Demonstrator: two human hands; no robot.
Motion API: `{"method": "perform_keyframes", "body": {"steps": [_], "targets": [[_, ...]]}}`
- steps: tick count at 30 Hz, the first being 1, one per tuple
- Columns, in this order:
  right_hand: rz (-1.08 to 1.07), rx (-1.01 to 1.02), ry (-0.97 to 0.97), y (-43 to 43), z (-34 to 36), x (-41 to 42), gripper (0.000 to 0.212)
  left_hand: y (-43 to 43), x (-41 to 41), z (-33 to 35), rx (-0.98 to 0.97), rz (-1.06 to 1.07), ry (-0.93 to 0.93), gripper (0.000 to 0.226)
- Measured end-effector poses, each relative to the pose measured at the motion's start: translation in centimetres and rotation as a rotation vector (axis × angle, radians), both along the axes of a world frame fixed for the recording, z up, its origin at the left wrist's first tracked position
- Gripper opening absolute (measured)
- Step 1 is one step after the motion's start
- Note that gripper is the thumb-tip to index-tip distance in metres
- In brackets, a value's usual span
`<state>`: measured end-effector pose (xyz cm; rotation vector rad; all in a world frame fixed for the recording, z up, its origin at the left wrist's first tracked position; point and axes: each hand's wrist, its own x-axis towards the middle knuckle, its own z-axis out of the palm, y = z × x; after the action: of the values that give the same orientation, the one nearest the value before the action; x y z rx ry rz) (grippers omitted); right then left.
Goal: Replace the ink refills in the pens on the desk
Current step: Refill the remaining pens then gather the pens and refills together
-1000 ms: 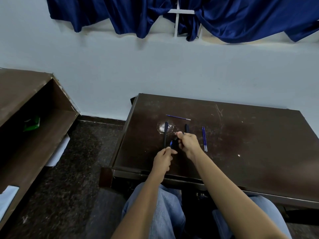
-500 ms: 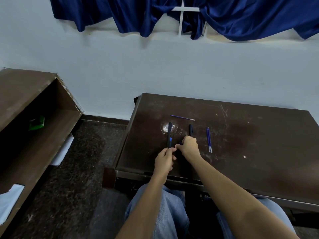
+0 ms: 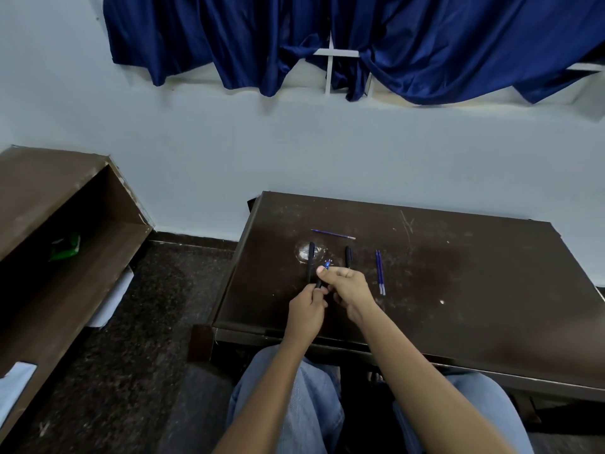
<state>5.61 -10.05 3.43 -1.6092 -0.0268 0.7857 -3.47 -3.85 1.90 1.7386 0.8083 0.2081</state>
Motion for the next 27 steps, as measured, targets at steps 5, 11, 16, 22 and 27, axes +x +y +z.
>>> {"method": "perform_keyframes", "body": {"steps": [5,11,16,22,27], "targets": [[-0.067,0.076,0.014,0.2,3.1,-0.3,0.013,-0.2,-0.9,3.2,0.212,-0.005,-0.058,0.026],[0.011,0.315,-0.064,-1.0,7.8,-1.5,0.014,-0.3,-1.4,9.0,-0.186,-0.009,-0.064,0.027],[0.150,0.400,-0.068,-2.2,11.3,-1.6,0.020,0.0,-2.5,12.2,-1.023,-0.042,-0.265,0.031],[0.221,0.503,0.046,-3.2,13.2,-2.6,0.025,-1.2,-3.1,14.2,-0.603,-0.083,-0.273,0.024],[0.119,0.561,0.052,-3.6,14.2,-3.6,0.019,-2.0,-3.9,15.0,-0.453,-0.097,-0.267,0.026]]}}
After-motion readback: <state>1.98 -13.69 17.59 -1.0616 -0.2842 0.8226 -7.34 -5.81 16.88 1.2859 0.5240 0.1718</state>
